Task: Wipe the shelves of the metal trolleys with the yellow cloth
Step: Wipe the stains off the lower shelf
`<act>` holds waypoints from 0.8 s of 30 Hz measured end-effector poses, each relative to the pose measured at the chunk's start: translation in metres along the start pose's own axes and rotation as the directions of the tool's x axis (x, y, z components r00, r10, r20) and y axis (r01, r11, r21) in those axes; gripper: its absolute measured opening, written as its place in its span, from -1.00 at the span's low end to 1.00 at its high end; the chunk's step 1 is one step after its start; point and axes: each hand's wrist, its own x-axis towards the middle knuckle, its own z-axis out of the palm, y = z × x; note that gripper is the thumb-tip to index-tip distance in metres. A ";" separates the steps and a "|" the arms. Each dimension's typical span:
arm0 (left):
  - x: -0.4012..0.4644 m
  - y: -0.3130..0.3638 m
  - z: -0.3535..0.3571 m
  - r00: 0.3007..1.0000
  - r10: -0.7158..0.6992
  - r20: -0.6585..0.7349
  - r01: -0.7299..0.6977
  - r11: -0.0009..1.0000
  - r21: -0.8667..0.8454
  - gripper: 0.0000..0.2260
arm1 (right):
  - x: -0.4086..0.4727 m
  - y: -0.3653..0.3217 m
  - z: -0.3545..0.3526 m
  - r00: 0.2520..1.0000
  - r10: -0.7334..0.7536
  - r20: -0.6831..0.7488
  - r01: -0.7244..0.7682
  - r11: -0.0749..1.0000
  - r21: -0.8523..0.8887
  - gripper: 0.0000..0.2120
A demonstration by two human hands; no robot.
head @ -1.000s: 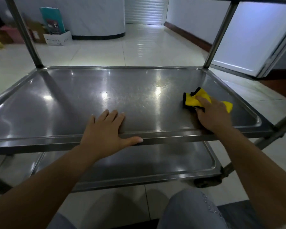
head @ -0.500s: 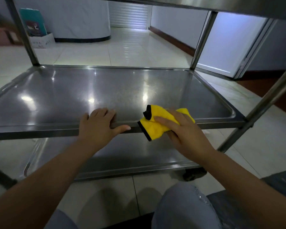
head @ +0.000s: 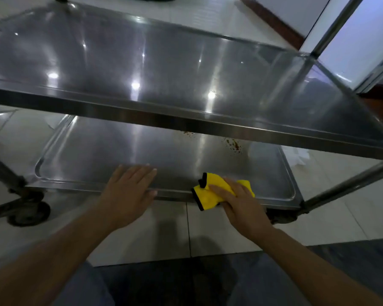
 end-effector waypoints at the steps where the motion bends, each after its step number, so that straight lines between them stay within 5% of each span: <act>1: 0.007 -0.007 0.015 0.997 -0.065 0.050 0.064 0.998 0.025 -0.33 | 0.010 0.003 0.014 1.000 0.029 -0.012 -0.029 1.000 0.005 -0.53; 6: 0.045 -0.017 0.073 0.956 -0.228 0.186 0.243 0.968 -0.061 -0.40 | 0.061 0.006 0.079 0.990 0.139 0.038 -0.138 0.990 -0.040 -0.51; 10: 0.073 -0.004 0.112 0.920 -0.321 0.224 0.346 0.934 -0.084 -0.39 | 0.057 0.040 0.103 0.994 0.052 0.096 -0.053 0.999 0.001 -0.52; 14: 0.069 -0.003 0.147 0.918 -0.379 0.114 0.385 0.922 -0.035 -0.24 | 0.034 0.121 0.081 0.986 0.149 0.077 -0.147 0.989 -0.037 -0.50; 17: 0.069 -0.003 0.156 0.926 -0.369 0.082 0.373 0.926 -0.052 -0.18 | 0.023 0.168 0.060 0.891 0.453 -0.041 -0.453 0.891 0.006 -0.52; 21: 0.072 0.002 0.161 0.923 -0.379 0.072 0.384 0.920 -0.077 -0.14 | 0.061 0.138 0.073 0.604 0.795 -0.050 -0.794 0.606 0.045 -0.53; 22: 0.072 0.002 0.161 0.923 -0.378 0.070 0.382 0.921 -0.076 -0.15 | 0.076 0.120 0.081 0.585 0.809 -0.055 -0.808 0.587 0.051 -0.54; 24: 0.072 0.003 0.159 0.924 -0.374 0.082 0.379 0.923 -0.066 -0.17 | 0.104 0.074 0.100 0.671 0.736 -0.096 -0.735 0.676 0.053 -0.53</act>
